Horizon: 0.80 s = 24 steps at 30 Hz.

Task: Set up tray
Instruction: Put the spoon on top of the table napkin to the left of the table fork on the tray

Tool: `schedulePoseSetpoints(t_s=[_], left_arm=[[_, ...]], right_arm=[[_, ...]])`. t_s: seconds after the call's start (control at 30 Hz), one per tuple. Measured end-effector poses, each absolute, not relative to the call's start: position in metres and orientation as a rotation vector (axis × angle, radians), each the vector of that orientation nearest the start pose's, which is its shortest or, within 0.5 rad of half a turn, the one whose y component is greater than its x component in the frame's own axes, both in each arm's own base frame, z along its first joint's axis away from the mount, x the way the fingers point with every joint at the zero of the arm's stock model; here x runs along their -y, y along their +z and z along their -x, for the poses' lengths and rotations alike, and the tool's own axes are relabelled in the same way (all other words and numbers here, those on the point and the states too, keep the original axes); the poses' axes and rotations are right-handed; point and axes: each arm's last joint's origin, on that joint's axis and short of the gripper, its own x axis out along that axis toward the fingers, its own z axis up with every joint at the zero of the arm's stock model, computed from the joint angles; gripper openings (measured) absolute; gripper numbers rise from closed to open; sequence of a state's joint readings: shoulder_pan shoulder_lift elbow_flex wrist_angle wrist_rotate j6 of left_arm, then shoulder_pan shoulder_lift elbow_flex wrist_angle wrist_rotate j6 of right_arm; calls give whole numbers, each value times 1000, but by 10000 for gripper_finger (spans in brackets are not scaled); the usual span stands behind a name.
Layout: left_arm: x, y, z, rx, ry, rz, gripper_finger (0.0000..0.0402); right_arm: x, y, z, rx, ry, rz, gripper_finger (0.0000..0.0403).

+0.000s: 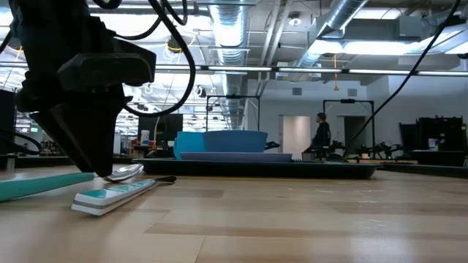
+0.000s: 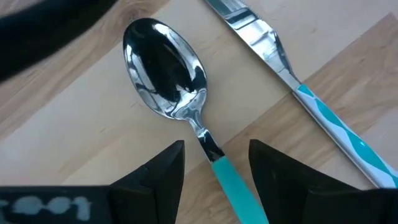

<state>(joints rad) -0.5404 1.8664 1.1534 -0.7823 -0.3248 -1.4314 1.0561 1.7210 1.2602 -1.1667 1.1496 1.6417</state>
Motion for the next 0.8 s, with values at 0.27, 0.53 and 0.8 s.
schedulePoseSetpoints(t_s=[0.27,0.53,0.8], left_arm=[[161,147,-287,-1134,762,590,168],[161,147,-287,-1120,769,600,168],[162,147,-288,-1107,772,610,168]], right_arm=[[-249,230,-171,-408,-534,-122,51],[-249,230,-171,-408,-534,-123,51],[-249,230,-171,-409,-534,-123,51]])
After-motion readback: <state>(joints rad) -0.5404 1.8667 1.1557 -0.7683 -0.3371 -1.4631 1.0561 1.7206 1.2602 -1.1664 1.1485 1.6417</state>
